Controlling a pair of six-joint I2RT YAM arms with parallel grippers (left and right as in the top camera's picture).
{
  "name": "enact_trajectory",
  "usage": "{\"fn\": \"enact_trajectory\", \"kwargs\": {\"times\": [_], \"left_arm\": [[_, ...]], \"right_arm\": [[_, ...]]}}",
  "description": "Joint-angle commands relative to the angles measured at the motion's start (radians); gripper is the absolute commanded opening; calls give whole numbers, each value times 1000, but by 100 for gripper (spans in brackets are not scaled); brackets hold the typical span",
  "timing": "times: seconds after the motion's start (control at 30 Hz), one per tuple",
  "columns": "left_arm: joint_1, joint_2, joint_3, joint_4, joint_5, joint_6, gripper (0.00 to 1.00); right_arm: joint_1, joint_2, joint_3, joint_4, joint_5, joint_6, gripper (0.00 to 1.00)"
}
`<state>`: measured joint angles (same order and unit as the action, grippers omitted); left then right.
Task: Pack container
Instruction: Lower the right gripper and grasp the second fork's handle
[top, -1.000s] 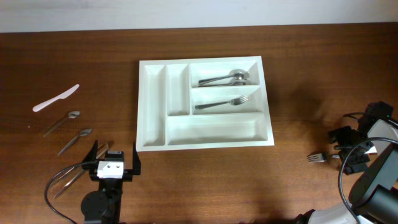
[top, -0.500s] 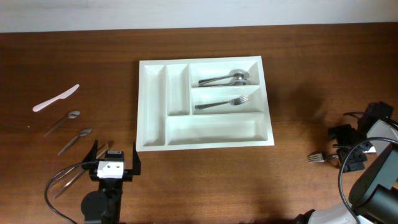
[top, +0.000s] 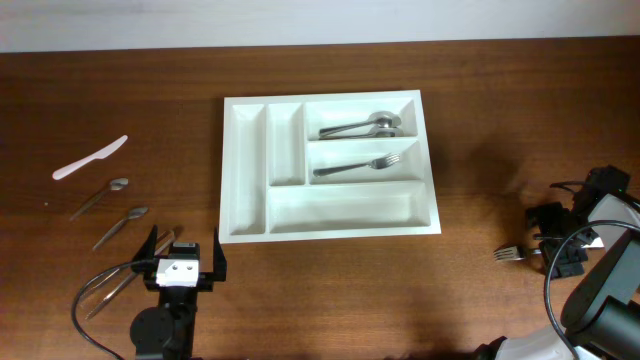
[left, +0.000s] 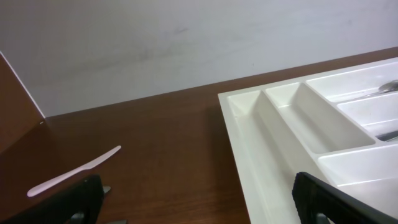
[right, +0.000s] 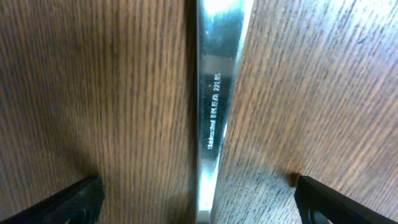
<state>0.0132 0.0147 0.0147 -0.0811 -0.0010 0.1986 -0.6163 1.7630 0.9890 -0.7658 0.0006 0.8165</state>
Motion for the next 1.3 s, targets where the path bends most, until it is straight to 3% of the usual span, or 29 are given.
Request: {"fn": "enact_trajectory", "kwargs": {"times": [0.0, 0.27, 0.43, 0.67, 0.7, 0.77, 0.93, 1.1, 1.27], "left_arm": [[-4, -9, -5, -2, -3, 13, 99], [-4, -9, -5, -2, -3, 13, 99], [-4, -9, -5, -2, -3, 13, 99], [-4, -9, -5, -2, -3, 13, 99], [-4, -9, -5, -2, -3, 13, 99], [-4, -9, -5, -2, -3, 13, 99], [-4, -9, -5, -2, -3, 13, 99], [-4, -9, -5, -2, -3, 13, 99], [-4, -9, -5, -2, -3, 13, 99]], "right_arm": [[7, 11, -9, -5, 47, 11, 99], [7, 11, -9, -12, 94, 10, 99], [7, 12, -9, -13, 94, 10, 84], [7, 12, -9, -15, 94, 11, 84], [7, 12, -9, -15, 94, 11, 82], [8, 12, -9, -14, 93, 11, 66], [8, 12, -9, -15, 94, 11, 58], [7, 12, -9, -14, 93, 11, 37], [8, 12, -9, -15, 93, 11, 28]]}}
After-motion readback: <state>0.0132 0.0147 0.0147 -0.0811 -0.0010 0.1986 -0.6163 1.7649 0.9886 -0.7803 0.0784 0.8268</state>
